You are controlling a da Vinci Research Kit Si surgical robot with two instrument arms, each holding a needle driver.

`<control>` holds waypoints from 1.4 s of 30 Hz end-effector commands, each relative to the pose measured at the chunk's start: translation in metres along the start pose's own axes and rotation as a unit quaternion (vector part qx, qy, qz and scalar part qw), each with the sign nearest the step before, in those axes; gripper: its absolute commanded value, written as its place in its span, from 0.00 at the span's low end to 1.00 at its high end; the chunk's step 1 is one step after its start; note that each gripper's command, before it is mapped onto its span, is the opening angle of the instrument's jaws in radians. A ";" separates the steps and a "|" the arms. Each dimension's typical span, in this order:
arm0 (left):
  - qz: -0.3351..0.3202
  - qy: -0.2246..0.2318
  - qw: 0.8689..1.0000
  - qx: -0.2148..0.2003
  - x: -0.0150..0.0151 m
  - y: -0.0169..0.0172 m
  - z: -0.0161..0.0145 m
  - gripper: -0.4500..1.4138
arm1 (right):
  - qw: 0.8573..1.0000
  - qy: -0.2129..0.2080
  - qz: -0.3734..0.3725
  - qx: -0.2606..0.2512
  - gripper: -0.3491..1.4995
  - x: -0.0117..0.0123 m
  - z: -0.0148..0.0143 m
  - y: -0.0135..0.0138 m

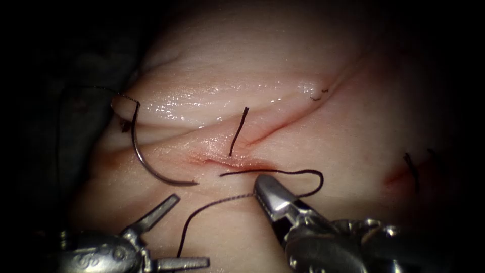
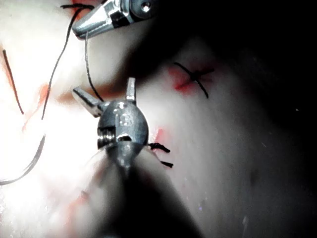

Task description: Wound Closure

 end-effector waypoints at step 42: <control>-0.004 0.046 0.998 -0.040 -0.0031 -0.0022 -0.0010 0.00 | 0.993 0.036 0.113 0.010 0.72 -0.0009 -0.0012 -0.0006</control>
